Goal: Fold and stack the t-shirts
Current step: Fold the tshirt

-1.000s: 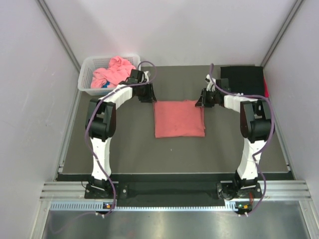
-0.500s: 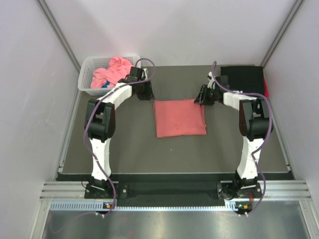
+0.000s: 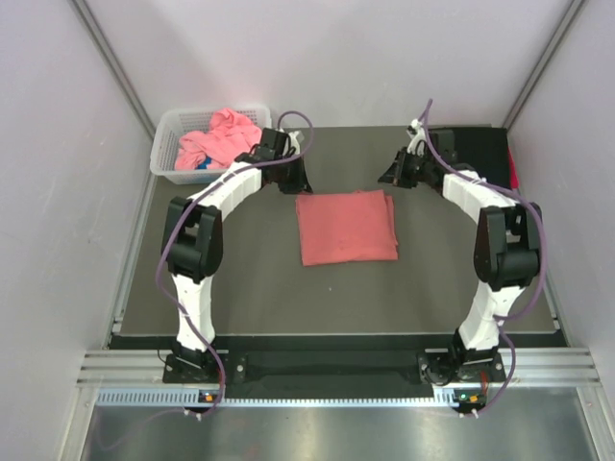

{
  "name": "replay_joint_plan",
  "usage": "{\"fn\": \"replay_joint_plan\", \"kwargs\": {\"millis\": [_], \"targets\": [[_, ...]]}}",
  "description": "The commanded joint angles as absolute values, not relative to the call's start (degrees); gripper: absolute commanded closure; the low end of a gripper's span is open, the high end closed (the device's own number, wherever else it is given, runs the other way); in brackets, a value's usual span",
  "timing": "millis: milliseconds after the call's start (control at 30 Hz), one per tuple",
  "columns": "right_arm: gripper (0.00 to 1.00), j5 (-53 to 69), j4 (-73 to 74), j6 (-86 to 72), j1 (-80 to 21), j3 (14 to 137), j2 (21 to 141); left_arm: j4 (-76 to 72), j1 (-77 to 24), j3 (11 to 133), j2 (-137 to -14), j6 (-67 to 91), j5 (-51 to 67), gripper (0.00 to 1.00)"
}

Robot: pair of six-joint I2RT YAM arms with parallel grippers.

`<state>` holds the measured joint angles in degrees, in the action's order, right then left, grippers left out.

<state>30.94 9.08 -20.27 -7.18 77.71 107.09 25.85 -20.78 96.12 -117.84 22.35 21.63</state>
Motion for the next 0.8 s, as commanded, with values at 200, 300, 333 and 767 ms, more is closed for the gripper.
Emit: {"fn": "replay_joint_plan", "kwargs": {"millis": [200,300,333,767], "targets": [[1.0,49.74,-10.27,-27.68,-5.71,77.16,121.71,24.52,-20.48,102.03,-127.17,20.3,16.18,1.0],[1.0,50.1,-11.87,-29.71,-4.49,79.53,126.54,25.22,-20.39,105.2,-130.51,20.04,12.94,1.0],[1.0,50.01,-11.43,-29.71,-4.4,80.15,127.35,26.27,-20.48,106.68,-131.82,20.3,12.22,1.0],[0.96,50.18,-6.06,-28.12,-5.36,75.25,113.31,38.06,-20.92,114.26,-125.61,22.76,1.58,0.97]]}}
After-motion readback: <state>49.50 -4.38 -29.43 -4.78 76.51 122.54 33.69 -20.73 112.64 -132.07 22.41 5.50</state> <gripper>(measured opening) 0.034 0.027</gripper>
